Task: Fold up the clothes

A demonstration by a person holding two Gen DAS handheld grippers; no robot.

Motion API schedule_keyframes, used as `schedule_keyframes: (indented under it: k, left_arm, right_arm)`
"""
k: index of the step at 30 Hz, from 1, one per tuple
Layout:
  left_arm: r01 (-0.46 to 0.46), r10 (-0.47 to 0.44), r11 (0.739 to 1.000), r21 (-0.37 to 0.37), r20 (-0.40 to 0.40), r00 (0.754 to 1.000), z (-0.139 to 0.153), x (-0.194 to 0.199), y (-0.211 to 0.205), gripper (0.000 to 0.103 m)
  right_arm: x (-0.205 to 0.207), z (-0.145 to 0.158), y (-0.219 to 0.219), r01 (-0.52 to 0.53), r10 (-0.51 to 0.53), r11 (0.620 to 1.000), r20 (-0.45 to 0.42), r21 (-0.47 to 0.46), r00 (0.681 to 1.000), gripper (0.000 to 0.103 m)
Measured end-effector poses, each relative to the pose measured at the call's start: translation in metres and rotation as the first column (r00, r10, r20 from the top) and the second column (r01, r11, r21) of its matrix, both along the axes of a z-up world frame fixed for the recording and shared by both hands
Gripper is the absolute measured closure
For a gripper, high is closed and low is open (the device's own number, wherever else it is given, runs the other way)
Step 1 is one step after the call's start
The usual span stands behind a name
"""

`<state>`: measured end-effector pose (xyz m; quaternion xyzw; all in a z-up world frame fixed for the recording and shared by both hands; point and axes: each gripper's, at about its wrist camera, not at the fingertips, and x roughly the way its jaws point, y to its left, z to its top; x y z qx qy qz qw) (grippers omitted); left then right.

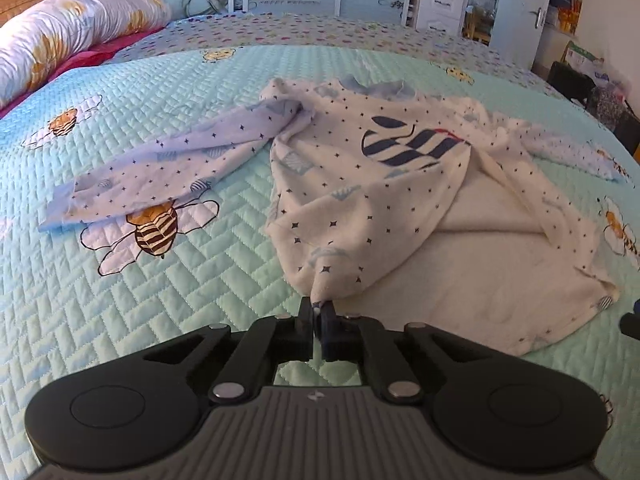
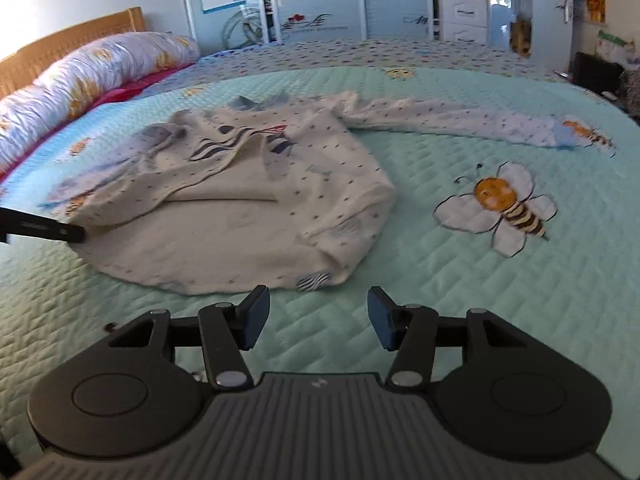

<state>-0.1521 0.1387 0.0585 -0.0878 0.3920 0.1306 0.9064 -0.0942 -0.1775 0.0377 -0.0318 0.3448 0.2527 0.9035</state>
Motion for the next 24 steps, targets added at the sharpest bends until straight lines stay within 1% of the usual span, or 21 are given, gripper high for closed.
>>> schedule_keyframes:
  k: [4, 7, 9, 13, 17, 21, 22, 23, 24]
  left_arm:
    - [-0.006, 0.006, 1.0, -0.021, 0.002, 1.0, 0.004, 0.0, 0.003, 0.101]
    - [-0.009, 0.009, 1.0, -0.024, 0.005, 1.0, 0.008, 0.0, 0.004, 0.101]
    - [-0.011, 0.011, 1.0, -0.027, 0.004, 1.0, 0.009, -0.001, 0.005, 0.101]
    - [-0.016, 0.015, 0.999, -0.039, -0.011, 1.0, 0.006, 0.001, 0.007, 0.101]
    - [-0.018, 0.017, 0.999, -0.043, -0.028, 0.999, 0.002, 0.002, 0.006, 0.101]
    - [-0.017, 0.016, 0.999, -0.044, -0.026, 1.0, 0.004, 0.002, 0.004, 0.101]
    - [-0.017, 0.016, 0.999, -0.04, -0.026, 1.0, 0.004, 0.003, 0.003, 0.101]
    - [-0.017, 0.016, 0.999, -0.035, -0.026, 1.0, 0.005, 0.003, 0.003, 0.101]
    - [-0.02, 0.019, 0.999, -0.027, -0.026, 0.999, 0.005, 0.003, 0.003, 0.101]
  right_arm:
    - [0.017, -0.007, 0.01, 0.056, -0.056, 0.997, -0.002, -0.061, 0.998, 0.048]
    - [0.03, -0.014, 0.013, 0.106, -0.109, 0.991, -0.03, -0.088, 0.994, 0.048]
    - [0.032, -0.015, 0.014, 0.12, -0.123, 0.987, -0.02, -0.107, 0.992, 0.048]
    - [0.034, -0.015, 0.005, 0.187, -0.191, 0.977, -0.027, -0.103, 0.981, 0.048]
    - [0.034, -0.015, 0.012, 0.164, -0.165, 0.98, -0.004, -0.114, 0.986, 0.048]
    - [0.035, -0.015, 0.03, 0.136, -0.13, 0.978, 0.049, -0.16, 0.99, 0.049]
    - [0.036, -0.015, 0.034, 0.136, -0.126, 0.974, 0.066, -0.179, 0.99, 0.051]
    - [0.037, -0.016, 0.037, 0.135, -0.122, 0.972, 0.075, -0.194, 0.99, 0.071]
    - [0.038, -0.017, 0.039, 0.134, -0.119, 0.969, 0.084, -0.207, 0.989, 0.085]
